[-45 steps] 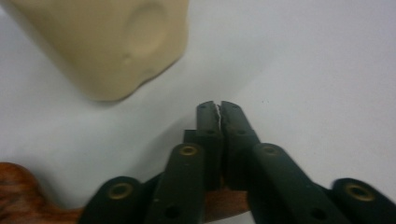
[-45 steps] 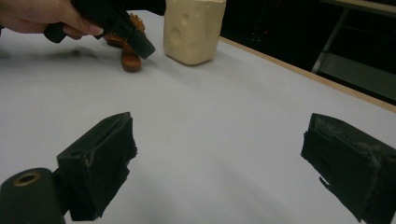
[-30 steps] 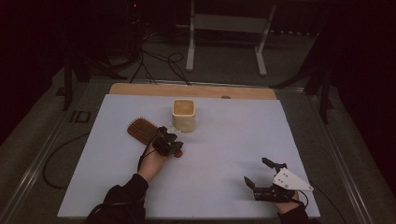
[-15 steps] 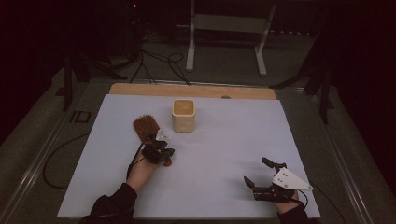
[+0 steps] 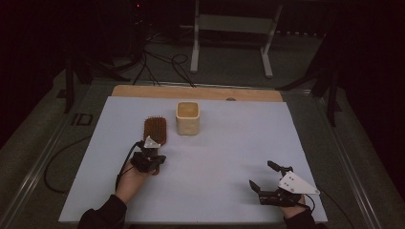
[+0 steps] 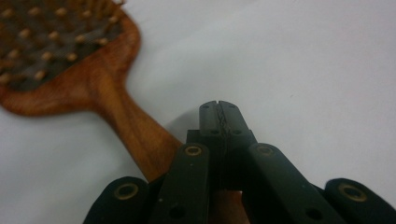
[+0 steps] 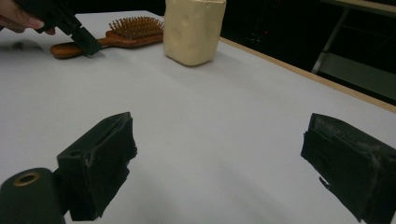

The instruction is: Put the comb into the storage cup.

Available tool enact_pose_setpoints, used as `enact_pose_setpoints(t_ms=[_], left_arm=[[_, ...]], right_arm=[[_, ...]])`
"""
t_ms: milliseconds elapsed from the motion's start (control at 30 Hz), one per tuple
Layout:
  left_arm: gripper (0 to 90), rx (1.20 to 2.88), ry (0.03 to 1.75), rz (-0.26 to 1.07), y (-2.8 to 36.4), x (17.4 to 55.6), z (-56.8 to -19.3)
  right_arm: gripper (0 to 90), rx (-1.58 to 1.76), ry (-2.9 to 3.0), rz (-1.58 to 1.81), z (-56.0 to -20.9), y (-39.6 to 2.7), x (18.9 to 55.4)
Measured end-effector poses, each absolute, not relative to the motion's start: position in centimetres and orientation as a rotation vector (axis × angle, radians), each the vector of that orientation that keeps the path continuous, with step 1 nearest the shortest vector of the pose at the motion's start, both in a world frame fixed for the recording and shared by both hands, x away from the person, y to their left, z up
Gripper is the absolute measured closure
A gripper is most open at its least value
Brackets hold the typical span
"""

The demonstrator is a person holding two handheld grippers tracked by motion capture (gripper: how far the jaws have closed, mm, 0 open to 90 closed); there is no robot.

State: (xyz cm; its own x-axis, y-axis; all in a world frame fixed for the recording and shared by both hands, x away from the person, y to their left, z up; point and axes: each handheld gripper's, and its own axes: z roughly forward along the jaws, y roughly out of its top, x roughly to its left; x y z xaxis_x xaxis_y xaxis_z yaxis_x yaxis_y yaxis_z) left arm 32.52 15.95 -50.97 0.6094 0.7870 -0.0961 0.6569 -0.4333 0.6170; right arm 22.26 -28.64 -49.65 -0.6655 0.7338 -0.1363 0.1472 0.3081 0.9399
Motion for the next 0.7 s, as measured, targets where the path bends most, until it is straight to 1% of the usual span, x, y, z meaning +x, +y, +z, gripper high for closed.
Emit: enact_pose_setpoints(t_ms=[300,700], left_arm=[[90.0,2.2,1.198,0.292,18.1,32.1,-51.0],[90.0,2.201,1.24,0.336,19.5,32.0,-50.4]], right_arm=[[8.4,0.775,2.021,1.364,-49.6,-28.6,22.3],[8.4,0.771,2.023,1.364,-49.6,-28.5,22.3]])
